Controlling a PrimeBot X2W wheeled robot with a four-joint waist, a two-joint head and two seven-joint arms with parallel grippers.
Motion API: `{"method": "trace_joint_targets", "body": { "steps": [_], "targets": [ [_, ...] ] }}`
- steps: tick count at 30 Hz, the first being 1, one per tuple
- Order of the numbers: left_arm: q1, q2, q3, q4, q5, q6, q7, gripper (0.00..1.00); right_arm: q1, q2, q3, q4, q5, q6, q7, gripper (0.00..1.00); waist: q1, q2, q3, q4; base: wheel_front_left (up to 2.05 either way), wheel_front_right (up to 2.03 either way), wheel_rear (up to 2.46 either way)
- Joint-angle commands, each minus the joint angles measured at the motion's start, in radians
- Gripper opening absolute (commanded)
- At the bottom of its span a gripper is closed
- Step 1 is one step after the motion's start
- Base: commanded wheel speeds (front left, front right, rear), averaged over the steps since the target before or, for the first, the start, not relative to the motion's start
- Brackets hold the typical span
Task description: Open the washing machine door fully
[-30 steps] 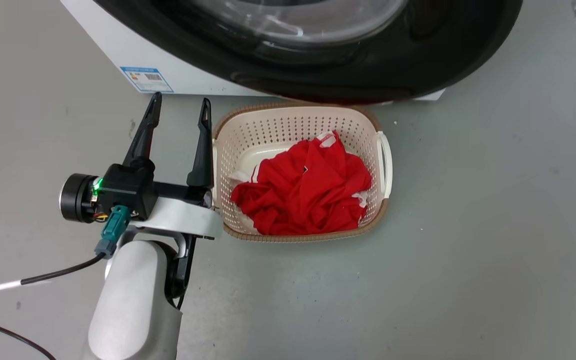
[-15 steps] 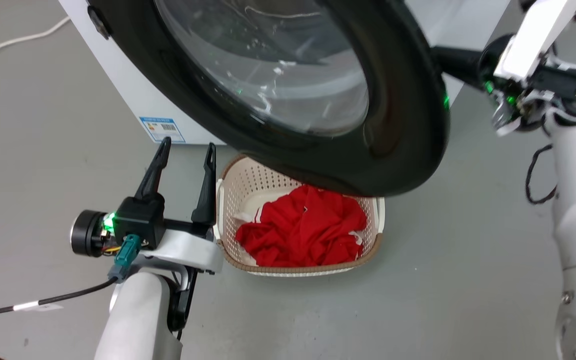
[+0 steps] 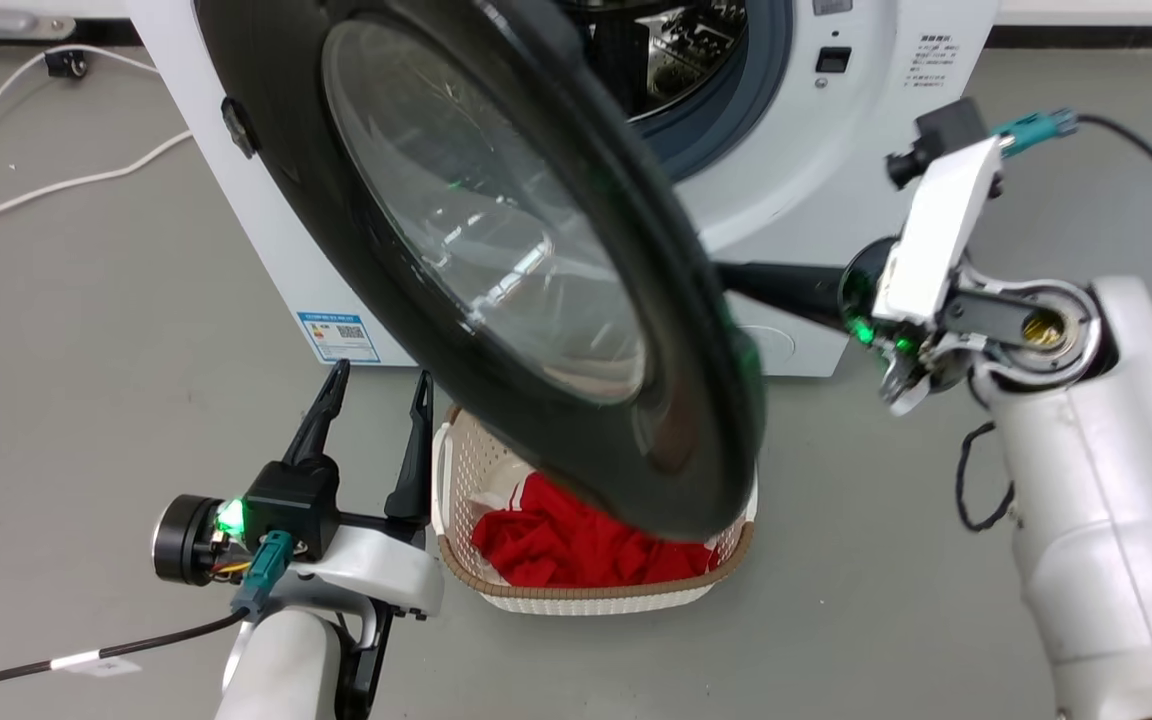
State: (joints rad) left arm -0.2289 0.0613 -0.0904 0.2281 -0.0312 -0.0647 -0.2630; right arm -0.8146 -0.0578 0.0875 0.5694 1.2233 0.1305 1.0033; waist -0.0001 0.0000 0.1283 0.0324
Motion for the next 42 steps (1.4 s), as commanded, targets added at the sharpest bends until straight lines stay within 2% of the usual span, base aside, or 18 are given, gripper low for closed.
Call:
{"method": "trace_joint_targets", "body": {
  "steps": [1, 10, 19, 20, 26, 32, 40, 41, 42],
  "targets": [
    [0.01, 0.003, -0.001, 0.002, -0.003, 0.001, -0.003, 1.0, 0.026, 0.013, 0.027, -0.018, 0.028, 0.0, 0.005, 0.0, 0.0001, 0.0, -0.007, 0.001, 0.0, 0.0, 0.0],
    [0.035, 0.0, -0.006, 0.002, -0.005, 0.003, -0.003, 1.0, 0.103, 0.01, 0.207, -0.103, 0.15, 0.0, -0.036, 0.0, 0.0001, 0.0, -0.027, 0.001, 0.0, 0.0, 0.0],
    [0.039, -0.001, -0.004, -0.004, -0.009, 0.009, -0.003, 1.0, 0.131, 0.01, 0.275, -0.127, 0.195, 0.0, -0.102, 0.0, 0.0001, 0.0, -0.029, -0.005, 0.0, 0.0, 0.0],
    [0.041, -0.001, -0.001, -0.005, -0.011, 0.009, -0.003, 1.0, 0.137, 0.009, 0.258, -0.13, 0.193, 0.0, -0.158, 0.0, 0.0001, 0.0, -0.031, -0.01, 0.0, 0.0, 0.0],
    [0.051, -0.002, 0.005, -0.005, -0.013, 0.013, -0.003, 1.0, 0.178, 0.004, 0.167, -0.13, 0.186, 0.0, -0.303, 0.0, 0.0001, 0.0, -0.042, -0.022, 0.0, 0.0, 0.0],
    [0.064, -0.002, 0.015, -0.005, -0.015, 0.018, -0.003, 1.0, 0.264, -0.023, 0.076, -0.143, 0.192, 0.0, -0.419, 0.0, 0.0001, 0.0, -0.057, -0.037, 0.0, 0.0, 0.0],
    [0.083, -0.003, 0.024, 0.0, -0.023, 0.021, -0.003, 1.0, 0.404, -0.024, -0.017, -0.157, 0.214, 0.0, -0.547, 0.0, 0.0001, 0.0, -0.077, -0.051, 0.0, 0.0, 0.0],
    [0.084, -0.003, 0.026, 0.0, -0.023, 0.021, -0.003, 1.0, 0.422, -0.021, -0.027, -0.156, 0.212, 0.0, -0.566, 0.05, 0.0001, 0.0, -0.079, -0.052, 0.0, 0.0, 0.0],
    [0.086, -0.004, 0.027, 0.0, -0.023, 0.021, -0.003, 1.0, 0.439, -0.02, -0.037, -0.157, 0.208, 0.0, -0.587, 0.39, 0.0001, 0.0, -0.082, -0.053, 0.0, 0.0, 0.0]
  ]
}}
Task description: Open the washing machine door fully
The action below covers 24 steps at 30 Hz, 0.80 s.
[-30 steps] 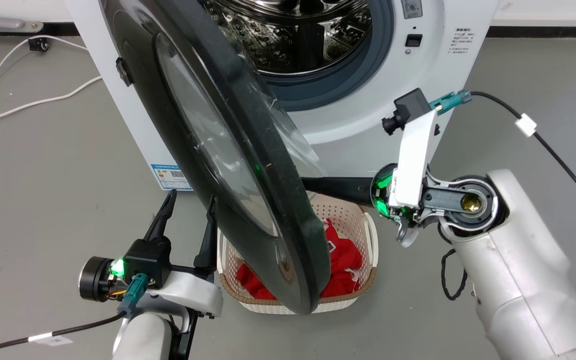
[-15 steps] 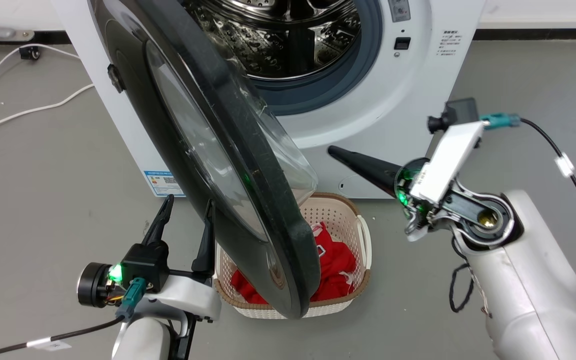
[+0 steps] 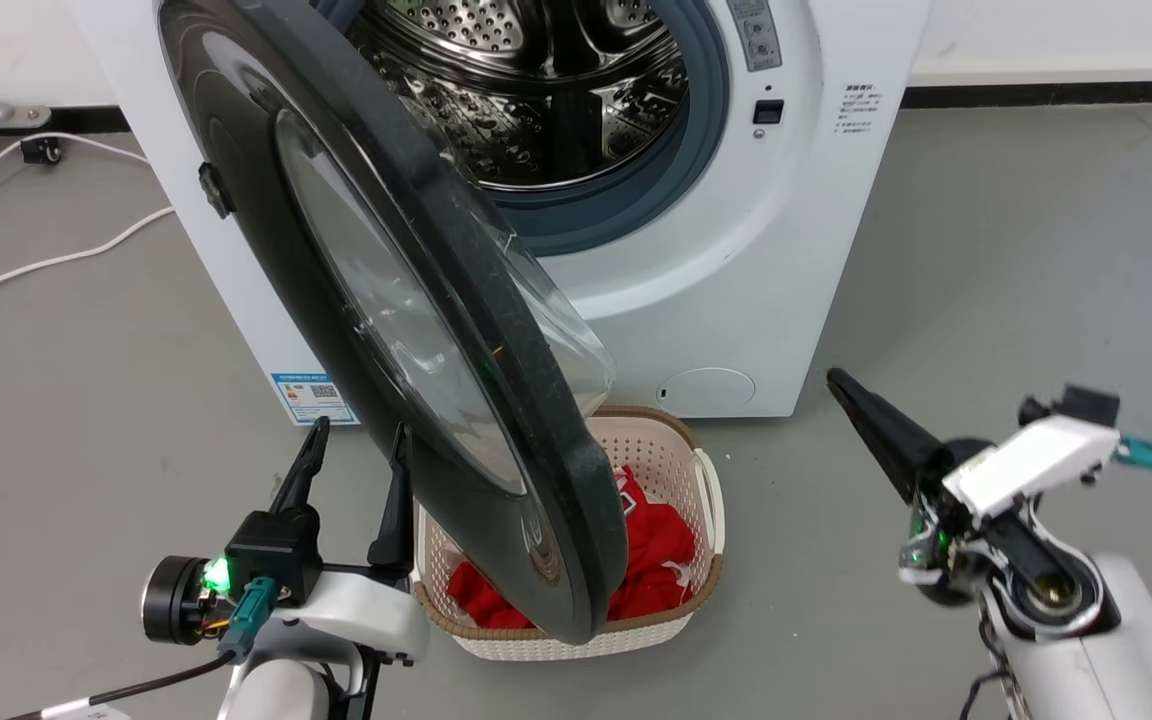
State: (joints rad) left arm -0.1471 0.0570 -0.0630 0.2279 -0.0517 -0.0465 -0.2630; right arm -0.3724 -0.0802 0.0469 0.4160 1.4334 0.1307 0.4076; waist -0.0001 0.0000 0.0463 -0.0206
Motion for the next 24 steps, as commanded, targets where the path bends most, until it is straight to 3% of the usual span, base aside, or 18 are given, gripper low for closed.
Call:
{"method": "trace_joint_targets", "body": {
  "steps": [1, 2, 8, 13, 19, 24],
  "targets": [
    [0.008, 0.0, 0.0, 0.001, -0.003, 0.004, -0.003, 1.0, 0.014, 0.005, -0.002, -0.006, -0.005, 0.0, -0.008, 0.91, 0.0001, 0.0, -0.003, -0.001, 0.0, 0.0, 0.0],
    [0.013, 0.0, 0.0, 0.002, -0.004, 0.003, -0.003, 1.0, 0.032, 0.008, -0.006, -0.011, -0.006, 0.0, -0.025, 1.0, 0.0001, 0.0, -0.007, -0.002, 0.0, 0.0, 0.0],
    [0.034, -0.001, 0.006, 0.004, -0.005, 0.006, -0.003, 1.0, 0.121, 0.019, -0.026, -0.036, -0.035, 0.0, -0.158, 1.0, 0.0001, 0.0, -0.032, -0.008, 0.0, 0.0, 0.0],
    [0.038, -0.002, 0.009, 0.005, -0.007, 0.008, -0.003, 1.0, 0.161, 0.015, -0.026, -0.047, -0.181, 0.0, -0.333, 1.0, 0.0001, 0.0, -0.038, -0.01, 0.0, 0.0, 0.0],
    [0.033, -0.002, 0.012, 0.002, -0.006, 0.011, -0.003, 1.0, 0.156, -0.023, -0.022, -0.052, -0.48, 0.0, -0.558, 1.0, 0.0001, 0.0, -0.029, -0.013, 0.0, 0.0, 0.0],
    [0.028, -0.001, 0.017, -0.001, -0.002, 0.01, -0.003, 1.0, 0.142, -0.045, -0.043, -0.099, -0.887, 0.0, -0.659, 1.0, 0.0001, 0.0, -0.023, -0.016, 0.0, 0.0, 0.0]
  ]
}}
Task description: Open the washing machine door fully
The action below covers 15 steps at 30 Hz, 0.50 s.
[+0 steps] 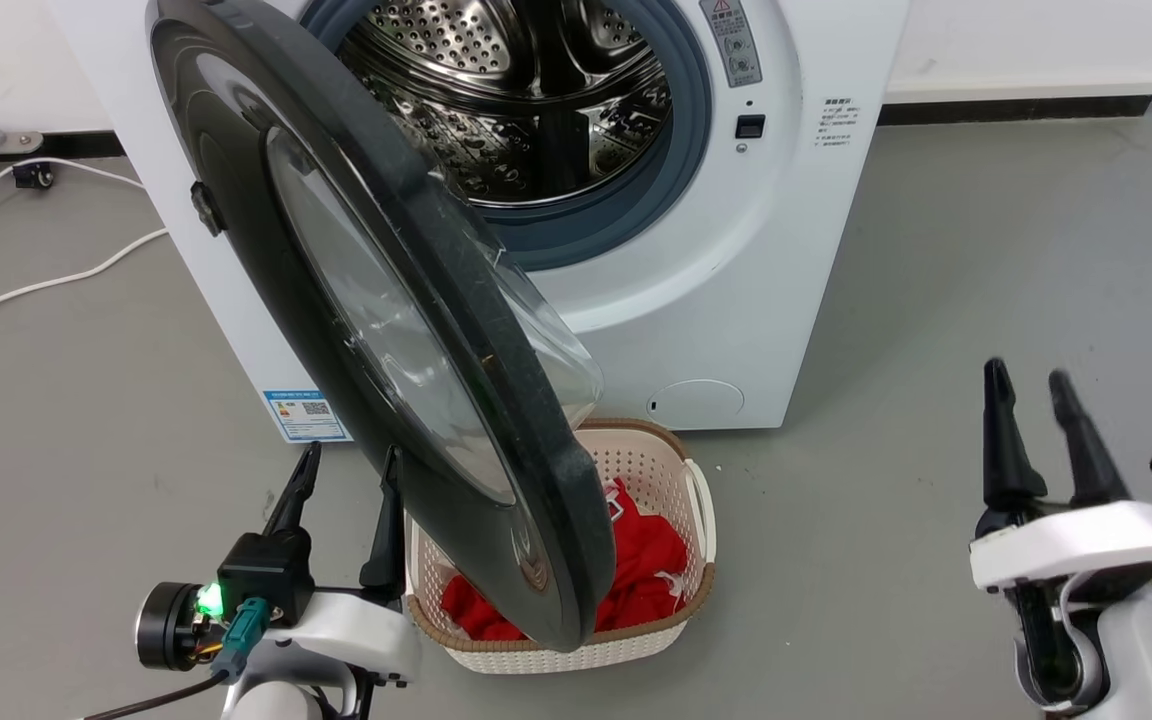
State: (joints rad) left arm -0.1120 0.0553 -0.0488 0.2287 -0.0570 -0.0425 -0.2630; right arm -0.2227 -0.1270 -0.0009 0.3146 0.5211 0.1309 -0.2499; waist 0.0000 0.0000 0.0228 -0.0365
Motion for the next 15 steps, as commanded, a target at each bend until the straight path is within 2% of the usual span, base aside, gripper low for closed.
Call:
{"method": "trace_joint_targets", "body": {
  "steps": [1, 5, 8, 12, 15],
  "targets": [
    [-0.008, 0.001, 0.004, -0.003, 0.005, 0.006, -0.003, 1.0, -0.005, 0.013, -0.005, -0.022, -0.047, 0.0, -0.007, 1.0, 0.0, 0.0, 0.0, 0.0, 0.0, 0.0, 0.0],
    [-0.009, 0.001, 0.005, -0.005, 0.008, 0.004, -0.003, 1.0, 0.048, 0.046, -0.025, -0.127, -0.314, 0.0, -0.013, 1.0, 0.0, 0.0, -0.001, 0.002, 0.0, 0.0, 0.0],
    [-0.012, 0.001, 0.005, -0.006, 0.011, 0.001, -0.003, 1.0, 0.087, 0.066, -0.021, -0.177, -0.427, 0.0, -0.014, 1.0, 0.0, 0.0, -0.002, 0.006, 0.0, 0.0, 0.0],
    [-0.013, 0.001, 0.005, -0.008, 0.011, 0.001, -0.003, 1.0, 0.136, 0.077, -0.017, -0.171, -0.489, 0.0, -0.014, 1.0, 0.0, 0.0, 0.001, 0.007, 0.0, 0.0, 0.0],
    [-0.014, 0.001, 0.004, -0.007, 0.011, 0.0, -0.003, 1.0, 0.152, 0.078, -0.004, -0.147, -0.473, 0.0, -0.014, 1.0, 0.0, 0.0, 0.001, 0.008, 0.0, 0.0, 0.0]
  ]
}}
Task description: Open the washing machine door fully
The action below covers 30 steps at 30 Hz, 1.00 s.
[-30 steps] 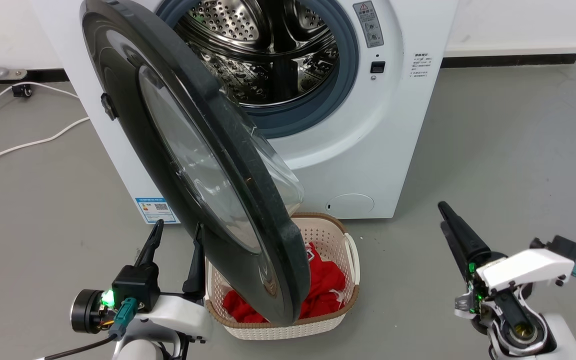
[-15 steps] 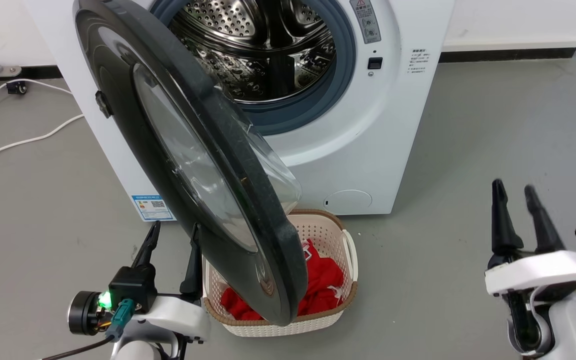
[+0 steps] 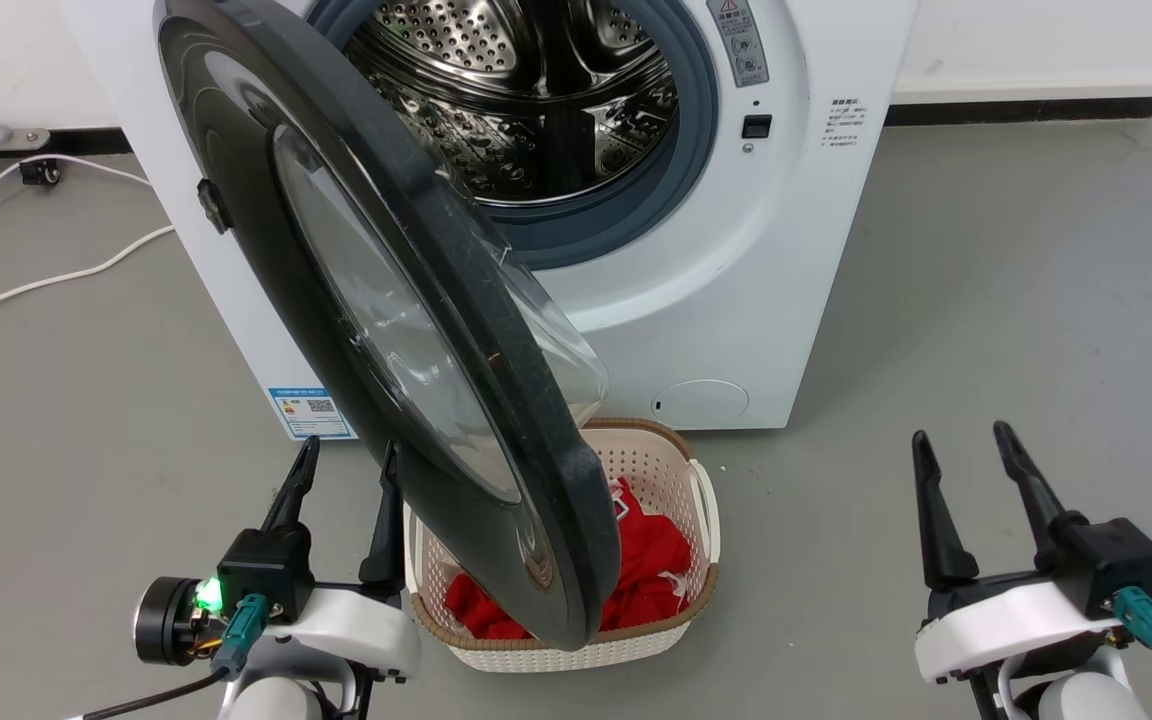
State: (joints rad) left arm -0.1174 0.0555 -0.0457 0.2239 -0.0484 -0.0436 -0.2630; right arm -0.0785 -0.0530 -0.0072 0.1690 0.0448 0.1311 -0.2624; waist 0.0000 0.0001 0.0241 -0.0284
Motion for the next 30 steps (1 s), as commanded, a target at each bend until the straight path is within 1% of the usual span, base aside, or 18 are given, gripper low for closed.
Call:
{"method": "trace_joint_targets", "body": {
  "steps": [1, 5, 15, 16, 17, 18, 19, 25, 30],
  "targets": [
    [-0.009, 0.001, 0.002, -0.003, 0.002, 0.0, -0.003, 1.0, 0.008, 0.004, 0.004, 0.005, -0.001, -0.001, -0.002, 1.0, 0.0, -0.0001, 0.001, 0.0, 0.0, 0.0, 0.0],
    [-0.008, 0.0, 0.002, -0.002, 0.005, 0.0, -0.003, 1.0, 0.0, 0.004, 0.009, 0.021, 0.024, -0.001, -0.002, 1.0, 0.0, -0.0001, 0.002, -0.002, 0.0, 0.0, 0.0],
    [-0.008, 0.004, 0.006, -0.008, 0.012, 0.001, -0.003, 1.0, -0.011, 0.005, 0.014, 0.017, 0.041, -0.001, -0.003, 1.0, 0.0, -0.0001, 0.005, -0.004, 0.0, 0.0, 0.0],
    [-0.01, 0.005, 0.006, -0.008, 0.013, 0.003, -0.003, 0.76, -0.011, 0.005, 0.015, 0.017, 0.042, -0.001, -0.003, 1.0, 0.0, -0.0001, 0.006, -0.004, 0.0, 0.0, 0.0],
    [-0.011, 0.006, 0.005, -0.011, 0.014, 0.003, -0.003, 0.49, -0.012, 0.005, 0.015, 0.016, 0.043, -0.001, -0.003, 1.0, 0.0, -0.0001, 0.006, -0.004, 0.0, 0.0, 0.0],
    [-0.011, 0.007, 0.004, -0.013, 0.015, 0.003, -0.003, 0.1, -0.012, 0.005, 0.015, 0.016, 0.045, -0.001, -0.003, 1.0, 0.0, -0.0001, 0.006, -0.004, 0.0, 0.0, 0.0],
    [-0.009, 0.007, 0.005, -0.014, 0.016, 0.003, -0.003, 0.0, -0.012, 0.004, 0.016, 0.016, 0.046, -0.001, -0.003, 1.0, 0.0, -0.0001, 0.006, -0.004, 0.0, 0.0, 0.0],
    [-0.013, 0.007, 0.011, -0.04, 0.011, 0.004, -0.003, 0.0, -0.013, 0.004, 0.018, 0.02, 0.053, -0.001, -0.003, 1.0, 0.0, -0.0001, 0.008, -0.003, 0.0, 0.0, 0.0],
    [-0.034, 0.006, 0.025, -0.105, 0.002, 0.01, -0.003, 0.0, -0.014, 0.005, 0.014, 0.024, 0.054, -0.001, -0.003, 1.0, 0.0, -0.0001, 0.008, 0.001, 0.0, 0.0, 0.0]
  ]
}}
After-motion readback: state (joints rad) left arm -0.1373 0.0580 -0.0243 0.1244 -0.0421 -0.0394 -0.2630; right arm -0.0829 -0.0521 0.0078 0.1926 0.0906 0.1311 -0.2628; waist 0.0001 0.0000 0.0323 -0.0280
